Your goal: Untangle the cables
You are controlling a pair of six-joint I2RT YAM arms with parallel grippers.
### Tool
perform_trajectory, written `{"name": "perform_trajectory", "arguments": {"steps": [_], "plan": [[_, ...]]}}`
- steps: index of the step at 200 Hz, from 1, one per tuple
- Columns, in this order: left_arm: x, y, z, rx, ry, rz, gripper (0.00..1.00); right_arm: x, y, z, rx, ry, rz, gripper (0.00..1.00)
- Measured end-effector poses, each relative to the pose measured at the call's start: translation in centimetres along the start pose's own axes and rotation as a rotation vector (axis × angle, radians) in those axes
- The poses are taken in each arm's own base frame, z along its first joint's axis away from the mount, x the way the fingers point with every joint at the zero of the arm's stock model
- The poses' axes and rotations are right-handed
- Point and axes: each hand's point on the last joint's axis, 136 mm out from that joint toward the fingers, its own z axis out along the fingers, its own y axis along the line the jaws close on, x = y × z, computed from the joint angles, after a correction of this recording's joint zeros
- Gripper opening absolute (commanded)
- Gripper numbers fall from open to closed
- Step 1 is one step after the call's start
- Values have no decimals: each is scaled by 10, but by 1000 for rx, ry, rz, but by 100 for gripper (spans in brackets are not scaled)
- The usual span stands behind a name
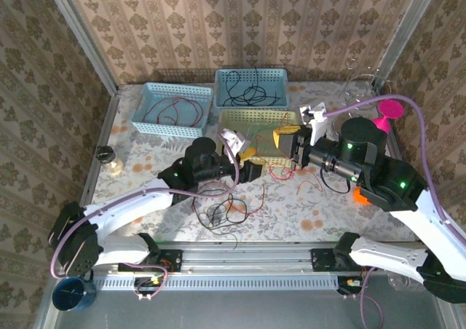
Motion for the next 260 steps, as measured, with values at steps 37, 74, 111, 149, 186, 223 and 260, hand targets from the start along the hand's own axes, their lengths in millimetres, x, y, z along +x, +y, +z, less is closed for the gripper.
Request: {"name": "perform_trajectory", "arguments": {"steps": [37, 74, 111, 149, 186, 223, 260], "plan": [[9, -6, 4, 86, -69, -109, 76, -4, 2, -7, -11, -19, 4, 0], [-8, -8, 7, 204, -184, -223, 71, 2, 1, -3, -8, -2, 15, 0], [-4, 13, -7, 212, -256, -341, 71, 2, 0, -2, -3, -1, 14, 0], [-2, 16, -14, 228, -277, -401, 72, 2, 0, -2, -2, -1, 10, 0], [-8, 12, -16, 248, -298, -416, 69, 3, -1, 1, 0, 6, 3, 0], [-8, 10, -16, 256, -296, -428, 65, 3, -5, 2, 22, 3, -8, 0], [4, 8, -20, 254, -276, -438, 65, 2, -10, 2, 51, -5, -23, 0]]}}
